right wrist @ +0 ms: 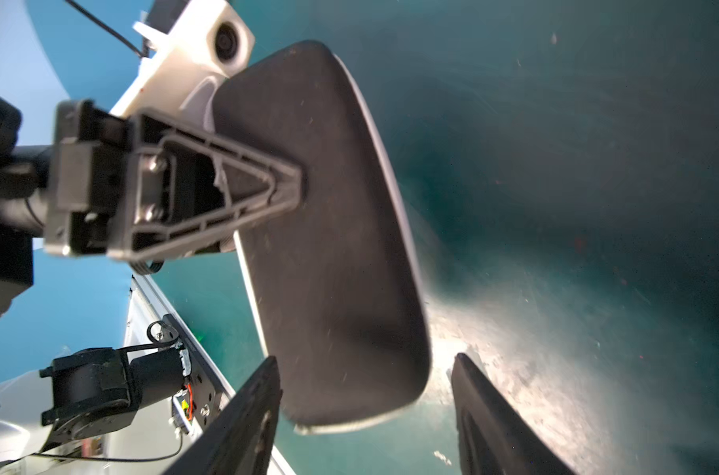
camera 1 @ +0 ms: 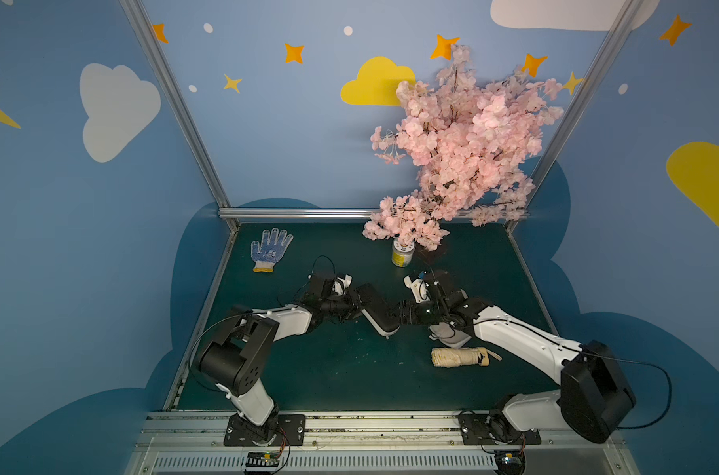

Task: Put umbrellas into zippered umbrella sleeves
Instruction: Place the umbrella sleeve at the center of the board.

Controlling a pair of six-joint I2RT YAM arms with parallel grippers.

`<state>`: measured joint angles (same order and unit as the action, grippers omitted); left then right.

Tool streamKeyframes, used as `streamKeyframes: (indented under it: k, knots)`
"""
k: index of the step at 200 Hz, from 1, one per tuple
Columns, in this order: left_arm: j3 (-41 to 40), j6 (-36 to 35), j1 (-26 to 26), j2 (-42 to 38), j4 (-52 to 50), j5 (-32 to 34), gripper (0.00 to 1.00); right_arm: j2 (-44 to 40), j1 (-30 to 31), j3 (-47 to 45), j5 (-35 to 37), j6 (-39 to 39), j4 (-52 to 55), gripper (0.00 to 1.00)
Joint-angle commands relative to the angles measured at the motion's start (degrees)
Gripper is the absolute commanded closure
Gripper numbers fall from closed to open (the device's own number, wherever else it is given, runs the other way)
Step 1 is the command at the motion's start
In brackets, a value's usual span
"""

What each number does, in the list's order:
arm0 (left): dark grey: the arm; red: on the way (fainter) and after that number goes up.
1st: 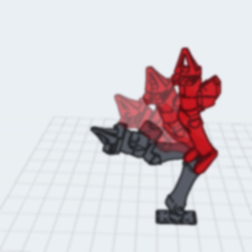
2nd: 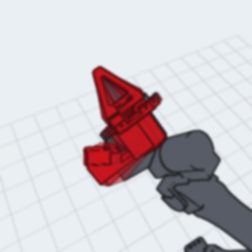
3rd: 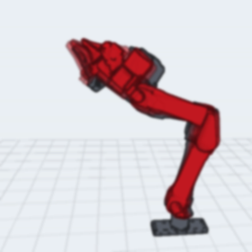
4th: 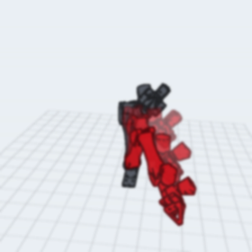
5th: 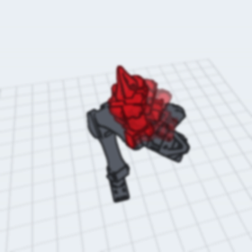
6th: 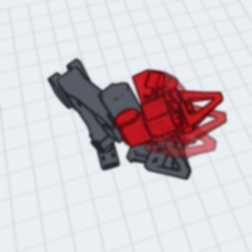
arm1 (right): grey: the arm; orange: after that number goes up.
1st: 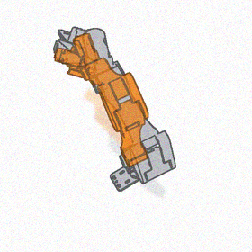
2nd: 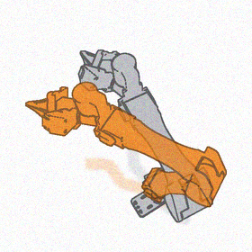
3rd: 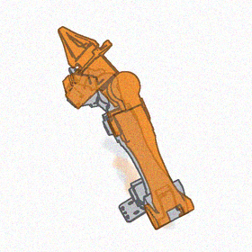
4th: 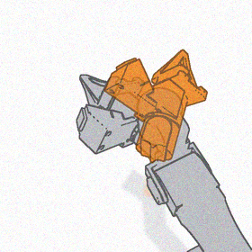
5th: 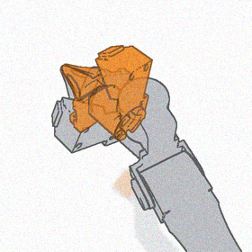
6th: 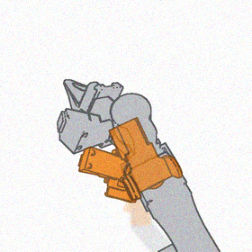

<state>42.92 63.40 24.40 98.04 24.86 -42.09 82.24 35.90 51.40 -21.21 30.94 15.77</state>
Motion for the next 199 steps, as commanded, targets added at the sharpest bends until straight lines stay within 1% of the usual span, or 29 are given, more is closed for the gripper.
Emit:
streamKeyframes:
  k: [1,20,35,61,79,110,121,135,138,141,169,185,199]
  knots:
    - [3.0,-9.5,0.2,0.8,-2.4,-9.5,0.97,5.9,-2.0,5.2,-6.5,-4.7,7.8,0.34]
    - [4.9,-17.5,-0.4,2.0,-13.8,-7.3,0.94,11.8,-2.4,7.8,-7.8,-4.1,7.8,0.33]
    - [5.8,-20.3,-1.8,4.1,-19.2,-5.6,0.88,15.1,-2.1,9.1,-8.1,-3.2,7.0,0.32]
    - [6.3,-20.3,-3.2,7.0,-21.5,-5.4,0.73,17.6,-0.9,10.2,-6.6,-2.2,7.1,0.32]
    - [6.9,-20.5,-3.6,7.6,-23.4,-3.7,0.65,18.8,0.5,10.4,-5.6,-1.0,7.8,0.32]
    - [6.6,-19.7,-6.6,5.4,-26.0,-0.5,0.49,18.4,2.0,7.9,-5.1,3.1,5.3,0.33]
    - [6.2,-19.5,-7.5,4.2,-27.1,0.3,0.39,17.9,3.1,7.3,-4.8,4.2,4.7,0.33]
    - [5.4,-19.2,-8.2,2.8,-27.8,1.4,0.35,17.2,4.7,7.2,-2.9,5.2,5.7,0.33]
    - [5.2,-19.1,-8.3,2.6,-28.0,1.8,0.31,17.1,5.0,7.2,-2.4,5.5,5.8,0.33]
    - [4.9,-19.0,-8.5,2.2,-28.1,2.2,0.3,16.9,5.3,7.1,-1.9,5.9,6.1,0.33]
    - [1.6,-17.3,-10.3,0.7,-26.8,3.3,0.28,14.5,7.9,5.4,2.1,9.8,6.5,0.33]
    - [-0.4,-15.8,-10.6,-2.3,-26.7,4.1,0.28,11.4,10.2,5.1,7.0,10.4,9.6,0.33]
    - [-2.1,-14.7,-10.2,-6.8,-27.6,5.9,0.28,7.8,13.2,4.6,12.6,10.6,13.0,0.33]
